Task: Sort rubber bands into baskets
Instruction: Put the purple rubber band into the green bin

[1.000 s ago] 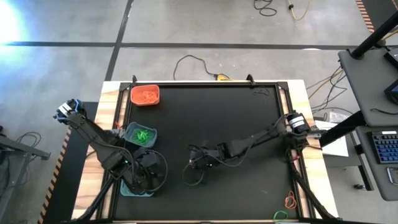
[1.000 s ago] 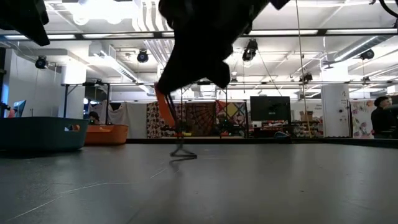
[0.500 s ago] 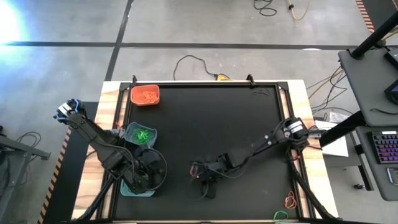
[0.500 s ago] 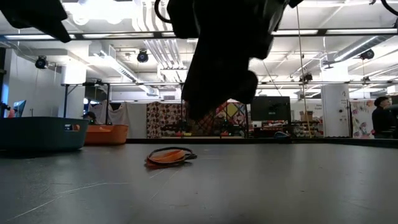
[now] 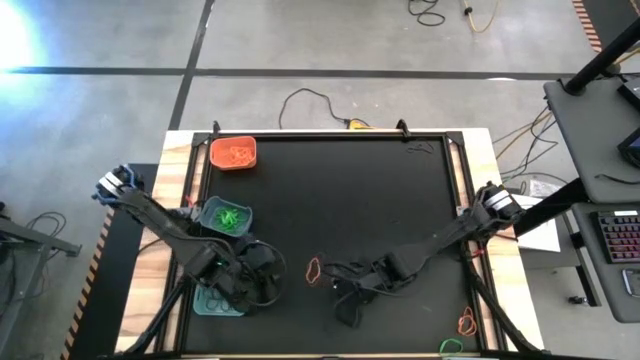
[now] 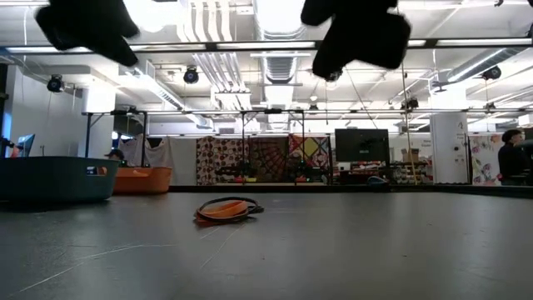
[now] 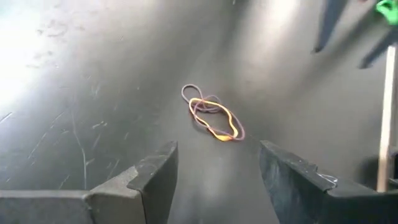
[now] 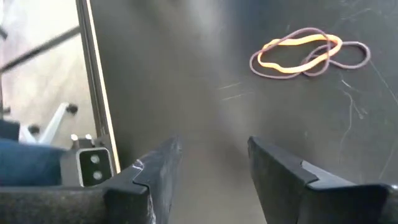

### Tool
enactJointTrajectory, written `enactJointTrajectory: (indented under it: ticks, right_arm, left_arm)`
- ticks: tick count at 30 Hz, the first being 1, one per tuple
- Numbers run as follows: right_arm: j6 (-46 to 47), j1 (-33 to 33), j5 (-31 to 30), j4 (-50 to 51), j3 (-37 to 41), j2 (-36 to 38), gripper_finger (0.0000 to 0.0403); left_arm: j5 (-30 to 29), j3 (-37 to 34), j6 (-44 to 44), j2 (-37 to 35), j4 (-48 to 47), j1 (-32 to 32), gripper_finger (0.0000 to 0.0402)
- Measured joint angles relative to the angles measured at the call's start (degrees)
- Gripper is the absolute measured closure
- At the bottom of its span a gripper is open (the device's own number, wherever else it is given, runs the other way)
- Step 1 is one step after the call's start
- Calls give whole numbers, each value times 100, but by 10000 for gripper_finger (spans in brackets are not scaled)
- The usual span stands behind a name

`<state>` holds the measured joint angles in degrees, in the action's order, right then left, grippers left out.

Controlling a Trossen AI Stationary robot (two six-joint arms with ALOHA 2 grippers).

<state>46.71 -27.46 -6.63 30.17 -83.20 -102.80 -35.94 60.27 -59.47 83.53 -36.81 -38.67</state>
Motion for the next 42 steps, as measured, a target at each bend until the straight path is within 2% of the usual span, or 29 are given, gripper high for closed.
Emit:
enactJointTrajectory:
  ticks: [3, 7, 12, 18, 26, 33, 38, 42]
  right_arm:
    - [236, -149, -226, -1, 0, 49, 222]
    - [599, -337, -247, 4, 0, 49, 222]
    - [770, -499, -246, 12, 0, 28, 223]
    - [910, -525, -356, 7, 0, 28, 223]
    - [899, -529, -369, 5, 0, 28, 223]
    - [875, -527, -398, 5, 2, 28, 223]
    - [927, -529, -398, 3, 2, 28, 223]
    - [965, -540, -398, 3, 4, 28, 223]
  left_arm:
    - [123, -2, 54, 355, 255, 218, 196]
    - [800, -4, 35, 742, 315, 650, 196]
    - [1038, -4, 164, 1117, 602, 1113, 196]
    - [1982, -4, -98, 1750, 938, 1622, 211]
    - [2029, 0, -166, 1897, 1253, 1665, 274]
    - [2002, 4, 58, 2128, 2030, 1729, 301]
    - [2010, 4, -169, 2295, 1903, 1772, 325]
    - [2005, 4, -86, 2243, 1875, 1767, 364]
